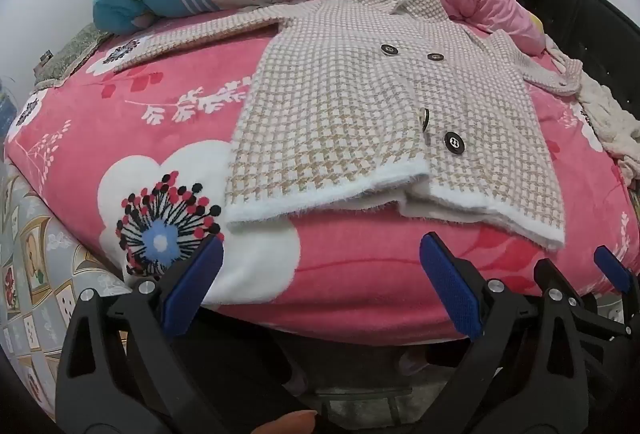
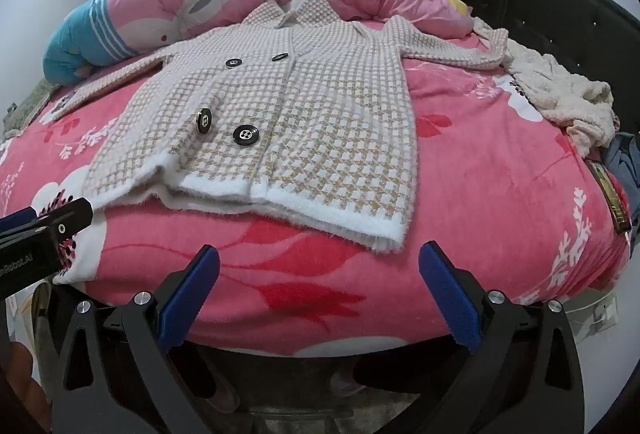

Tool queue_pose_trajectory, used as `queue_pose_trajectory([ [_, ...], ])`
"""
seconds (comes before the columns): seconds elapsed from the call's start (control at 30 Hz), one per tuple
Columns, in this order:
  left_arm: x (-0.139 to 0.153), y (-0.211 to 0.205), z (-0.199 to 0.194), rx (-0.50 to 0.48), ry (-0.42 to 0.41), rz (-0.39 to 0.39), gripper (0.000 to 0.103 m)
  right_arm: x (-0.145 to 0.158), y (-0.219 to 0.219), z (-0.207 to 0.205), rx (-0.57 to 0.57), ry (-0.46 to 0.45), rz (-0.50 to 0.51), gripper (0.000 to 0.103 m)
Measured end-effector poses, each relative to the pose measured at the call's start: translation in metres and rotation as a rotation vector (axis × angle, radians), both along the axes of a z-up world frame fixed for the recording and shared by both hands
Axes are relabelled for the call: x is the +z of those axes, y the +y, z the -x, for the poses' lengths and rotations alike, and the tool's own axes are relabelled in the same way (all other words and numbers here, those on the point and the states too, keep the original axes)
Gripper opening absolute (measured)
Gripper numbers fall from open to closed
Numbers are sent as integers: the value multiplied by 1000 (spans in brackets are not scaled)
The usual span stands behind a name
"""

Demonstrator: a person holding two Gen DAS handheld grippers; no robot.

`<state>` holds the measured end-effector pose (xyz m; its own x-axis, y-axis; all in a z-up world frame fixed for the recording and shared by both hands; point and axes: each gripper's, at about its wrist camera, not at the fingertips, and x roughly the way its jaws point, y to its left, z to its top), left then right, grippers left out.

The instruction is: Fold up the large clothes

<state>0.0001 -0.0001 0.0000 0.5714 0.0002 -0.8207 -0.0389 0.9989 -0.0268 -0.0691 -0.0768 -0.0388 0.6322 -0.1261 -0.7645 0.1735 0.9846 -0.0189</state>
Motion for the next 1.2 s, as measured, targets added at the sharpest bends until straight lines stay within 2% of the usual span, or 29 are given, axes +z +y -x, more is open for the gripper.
queue_pose_trajectory([
  [1.2, 3, 5, -3, 2, -6, -6, 95, 5, -3, -4, -6, -5, -3, 97],
])
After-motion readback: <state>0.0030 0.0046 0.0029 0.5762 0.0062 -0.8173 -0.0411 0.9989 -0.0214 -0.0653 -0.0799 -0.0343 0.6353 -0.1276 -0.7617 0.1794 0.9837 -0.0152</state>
